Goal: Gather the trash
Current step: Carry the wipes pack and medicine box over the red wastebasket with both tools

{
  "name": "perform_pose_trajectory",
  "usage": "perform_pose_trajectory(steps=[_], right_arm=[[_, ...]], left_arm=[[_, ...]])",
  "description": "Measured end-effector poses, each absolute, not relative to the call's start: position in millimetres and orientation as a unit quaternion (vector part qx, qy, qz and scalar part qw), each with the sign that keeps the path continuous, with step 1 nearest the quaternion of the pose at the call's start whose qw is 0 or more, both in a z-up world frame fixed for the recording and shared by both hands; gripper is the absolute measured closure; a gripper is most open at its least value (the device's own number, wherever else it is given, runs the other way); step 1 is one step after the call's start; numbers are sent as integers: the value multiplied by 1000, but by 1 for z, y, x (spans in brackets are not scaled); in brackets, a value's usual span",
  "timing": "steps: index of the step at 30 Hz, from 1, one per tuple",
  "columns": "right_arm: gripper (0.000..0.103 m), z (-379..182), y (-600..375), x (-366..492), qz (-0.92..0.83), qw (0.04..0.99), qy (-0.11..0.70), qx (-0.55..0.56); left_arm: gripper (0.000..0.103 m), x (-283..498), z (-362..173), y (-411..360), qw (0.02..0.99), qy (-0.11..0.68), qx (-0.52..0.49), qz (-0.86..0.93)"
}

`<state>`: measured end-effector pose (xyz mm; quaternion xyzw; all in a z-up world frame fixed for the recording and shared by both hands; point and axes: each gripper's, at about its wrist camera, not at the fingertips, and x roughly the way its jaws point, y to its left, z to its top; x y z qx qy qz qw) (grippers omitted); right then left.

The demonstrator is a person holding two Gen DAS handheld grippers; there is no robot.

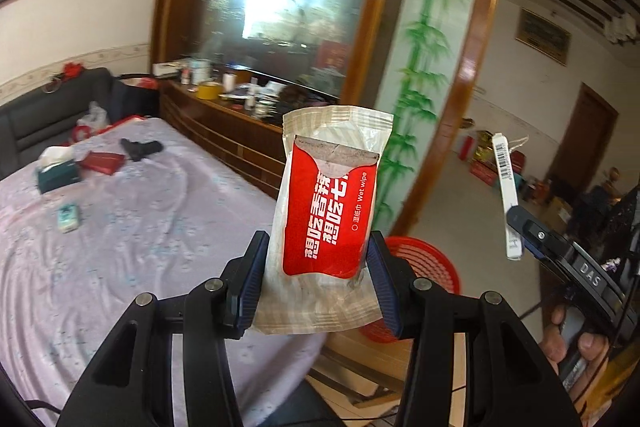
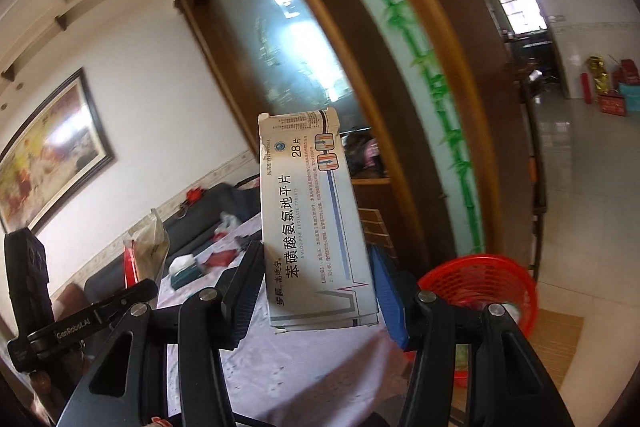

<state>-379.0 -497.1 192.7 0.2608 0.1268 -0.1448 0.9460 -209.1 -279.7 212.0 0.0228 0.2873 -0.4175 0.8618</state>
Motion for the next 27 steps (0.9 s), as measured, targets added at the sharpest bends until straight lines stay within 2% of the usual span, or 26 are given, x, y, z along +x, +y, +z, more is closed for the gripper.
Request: perform_pose_trajectory(steps=[27], right_arm=[[46, 165, -546, -428, -212, 916, 129, 315]], left_arm=[[55, -229, 179, -390, 793, 317, 54, -517]])
